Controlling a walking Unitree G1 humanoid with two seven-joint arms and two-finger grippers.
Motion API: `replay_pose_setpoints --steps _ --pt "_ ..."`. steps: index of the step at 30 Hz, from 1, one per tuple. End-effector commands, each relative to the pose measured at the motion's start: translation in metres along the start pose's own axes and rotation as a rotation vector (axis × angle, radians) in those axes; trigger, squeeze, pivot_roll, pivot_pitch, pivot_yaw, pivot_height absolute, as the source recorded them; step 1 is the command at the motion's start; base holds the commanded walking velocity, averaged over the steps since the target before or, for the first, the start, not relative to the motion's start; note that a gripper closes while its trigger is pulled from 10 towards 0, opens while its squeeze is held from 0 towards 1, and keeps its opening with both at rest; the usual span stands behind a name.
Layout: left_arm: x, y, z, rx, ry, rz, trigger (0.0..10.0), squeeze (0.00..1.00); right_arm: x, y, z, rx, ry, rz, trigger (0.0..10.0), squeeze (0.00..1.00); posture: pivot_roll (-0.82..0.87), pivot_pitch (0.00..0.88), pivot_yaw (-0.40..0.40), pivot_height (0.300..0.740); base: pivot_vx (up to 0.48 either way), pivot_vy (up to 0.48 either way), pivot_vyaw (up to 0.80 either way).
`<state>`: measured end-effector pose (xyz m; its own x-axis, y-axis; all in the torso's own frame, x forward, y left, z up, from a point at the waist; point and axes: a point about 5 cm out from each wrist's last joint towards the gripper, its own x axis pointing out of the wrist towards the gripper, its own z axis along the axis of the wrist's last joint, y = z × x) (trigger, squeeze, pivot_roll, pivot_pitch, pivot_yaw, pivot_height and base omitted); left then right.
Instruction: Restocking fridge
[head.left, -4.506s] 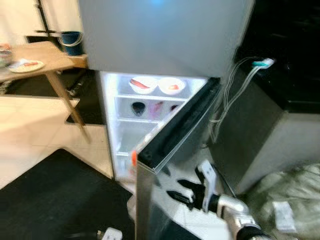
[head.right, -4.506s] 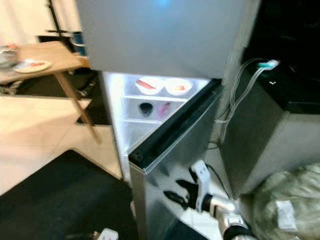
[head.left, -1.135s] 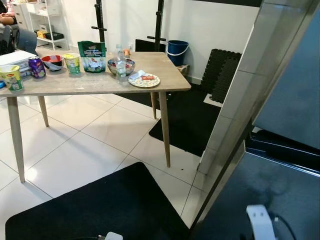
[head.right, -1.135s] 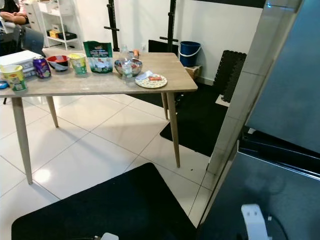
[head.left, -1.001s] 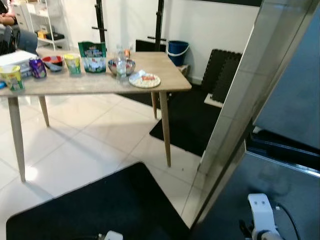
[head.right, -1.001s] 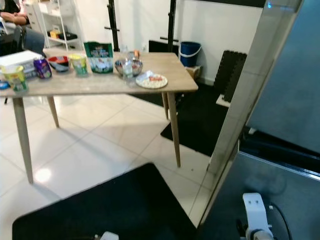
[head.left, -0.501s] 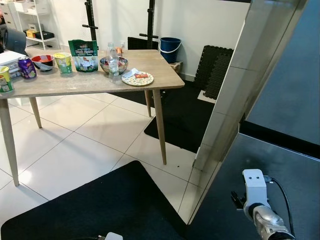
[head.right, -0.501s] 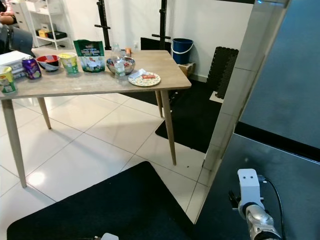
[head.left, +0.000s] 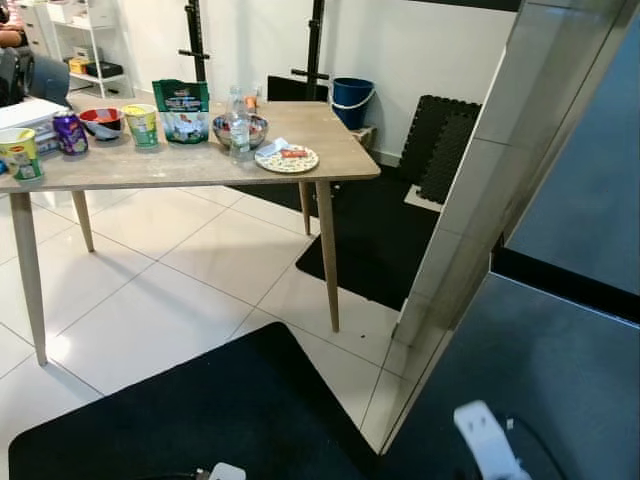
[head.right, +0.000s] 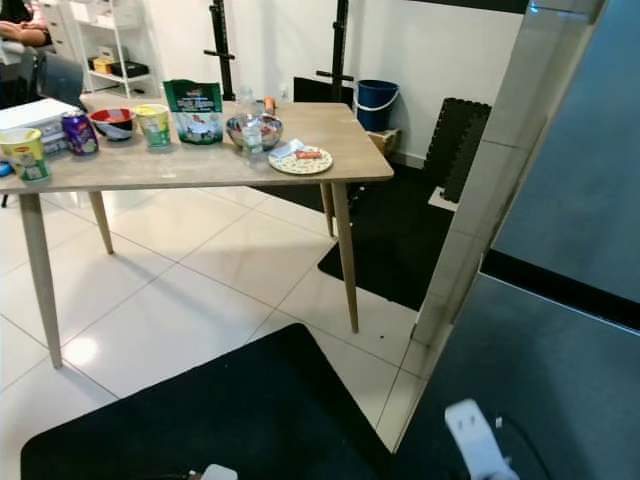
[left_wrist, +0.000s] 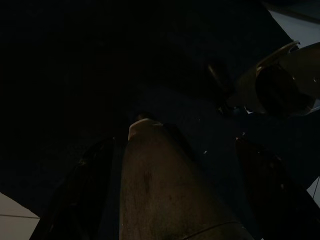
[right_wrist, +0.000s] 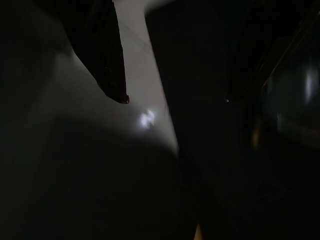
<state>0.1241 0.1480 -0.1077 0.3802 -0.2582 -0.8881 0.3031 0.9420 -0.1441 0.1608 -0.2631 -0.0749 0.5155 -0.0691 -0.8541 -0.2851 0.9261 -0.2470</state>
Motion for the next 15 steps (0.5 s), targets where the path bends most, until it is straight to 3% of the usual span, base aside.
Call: replay_pose_setpoints --steps 1,6,10,15 --pt "0.000 -0.010 -0.015 -0.012 0.057 -0.021 10.0 0.00 -0.004 0.006 -0.022 0.004 0.078 0.032 10.0 0.00 -0.09 0.000 -0.075 0.740 0.000 0.000 0.56" --pt "0.000 -0.009 -0.015 -0.007 0.062 -0.015 10.0 0.00 -0.013 0.016 -0.056 0.020 0.185 0.062 10.0 0.00 -0.09 0.000 -0.074 0.740 0.000 0.000 0.77" --pt "0.000 -0.007 -0.015 -0.007 0.063 -0.010 10.0 0.00 -0.017 0.019 -0.068 0.032 0.222 0.073 10.0 0.00 -0.09 0.000 -0.075 0.740 0.000 0.000 0.77" --pt "0.000 -0.007 -0.015 -0.007 0.062 -0.007 10.0 0.00 -0.017 0.018 -0.068 0.040 0.222 0.076 10.0 0.00 -0.09 0.000 -0.074 0.740 0.000 0.000 0.77"
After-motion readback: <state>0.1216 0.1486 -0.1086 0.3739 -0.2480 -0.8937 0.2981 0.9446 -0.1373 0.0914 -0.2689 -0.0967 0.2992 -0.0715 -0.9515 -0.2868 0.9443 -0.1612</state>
